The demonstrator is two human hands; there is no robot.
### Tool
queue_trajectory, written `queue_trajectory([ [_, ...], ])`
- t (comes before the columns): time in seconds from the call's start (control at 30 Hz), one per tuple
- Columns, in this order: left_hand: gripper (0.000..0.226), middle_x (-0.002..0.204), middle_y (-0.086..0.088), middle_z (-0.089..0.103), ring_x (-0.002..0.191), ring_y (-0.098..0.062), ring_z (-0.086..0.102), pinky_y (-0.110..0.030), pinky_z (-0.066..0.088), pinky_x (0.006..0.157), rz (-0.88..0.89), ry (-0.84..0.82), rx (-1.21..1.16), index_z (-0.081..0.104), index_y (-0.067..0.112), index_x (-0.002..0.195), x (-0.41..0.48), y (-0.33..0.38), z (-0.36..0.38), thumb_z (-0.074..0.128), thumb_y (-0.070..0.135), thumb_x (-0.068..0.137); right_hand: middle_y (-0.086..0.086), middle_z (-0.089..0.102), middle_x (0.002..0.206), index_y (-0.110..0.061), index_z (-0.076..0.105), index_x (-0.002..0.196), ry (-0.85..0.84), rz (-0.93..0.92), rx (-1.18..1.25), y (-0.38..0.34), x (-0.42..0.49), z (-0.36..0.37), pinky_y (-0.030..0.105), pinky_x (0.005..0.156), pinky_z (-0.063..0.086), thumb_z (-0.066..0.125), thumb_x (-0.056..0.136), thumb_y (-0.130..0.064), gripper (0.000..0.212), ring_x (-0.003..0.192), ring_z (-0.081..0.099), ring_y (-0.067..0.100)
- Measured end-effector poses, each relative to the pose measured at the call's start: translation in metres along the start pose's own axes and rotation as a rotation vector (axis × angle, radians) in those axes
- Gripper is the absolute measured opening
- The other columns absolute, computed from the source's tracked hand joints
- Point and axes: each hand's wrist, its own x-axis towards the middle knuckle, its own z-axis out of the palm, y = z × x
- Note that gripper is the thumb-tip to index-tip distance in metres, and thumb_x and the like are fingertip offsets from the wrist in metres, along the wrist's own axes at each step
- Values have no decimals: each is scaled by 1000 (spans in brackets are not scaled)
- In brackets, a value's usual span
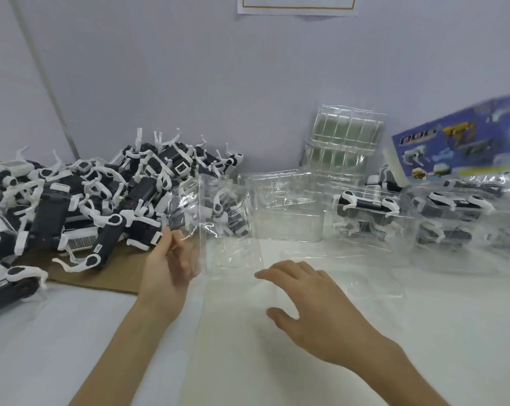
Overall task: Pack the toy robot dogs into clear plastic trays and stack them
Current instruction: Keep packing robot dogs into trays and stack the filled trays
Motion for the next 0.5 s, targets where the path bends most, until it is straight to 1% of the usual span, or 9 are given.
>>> queue_trajectory([
  [0.07,43,47,5,30,42,-10,32,-23,38,61,14,4,-4,50,23,65,1,0,-1,43,44,102,-27,35,141,-46,35,144,44,35,34,8,-3,0,24,106,28,50,99,-45,48,131,31,-1],
  [0.1,46,48,4,30,45,-12,27,-25,36,65,14,15,-12,51,23,63,2,0,-1,42,43,103,-28,37,138,-46,39,142,64,59,51,13,-5,-2,24,105,30,50,98,-45,45,130,32,-2],
  [0.2,48,49,5,30,51,-14,24,-26,31,61,6,30,-22,52,25,61,2,0,0,42,45,103,-31,42,133,-44,46,135,133,153,35,30,-12,-10,22,102,31,50,98,-44,37,128,35,-3],
  [0.27,46,49,5,31,48,-13,27,-25,32,59,14,6,1,51,25,63,2,-1,1,41,45,104,-31,44,132,-43,49,133,168,186,35,34,-13,-13,24,106,30,51,98,-42,35,126,40,-2],
  [0.33,45,49,4,31,46,-13,26,-25,31,55,17,-17,30,49,24,65,1,-2,2,40,45,104,-32,47,130,-44,49,131,240,167,174,27,-11,-15,26,105,35,55,96,-43,35,122,45,-5],
  [0.37,46,50,3,31,47,-14,26,-25,31,55,17,-30,45,49,23,65,0,-4,4,39,44,104,-33,48,130,-45,49,130,273,137,276,21,-10,-16,24,103,38,57,94,-47,37,121,47,-5],
  [0.43,45,51,2,31,46,-14,29,-25,32,53,15,-60,79,49,22,64,-3,-7,6,39,45,102,-33,47,132,-49,44,132,286,74,421,7,-6,-14,20,102,37,57,87,-60,49,125,46,-4],
  [0.5,41,52,1,34,46,-14,34,-24,38,50,19,-121,112,50,20,66,-6,-11,9,41,45,98,-36,43,134,-55,36,135,242,59,448,-4,-2,-8,21,103,33,54,79,-73,61,129,41,-3],
])
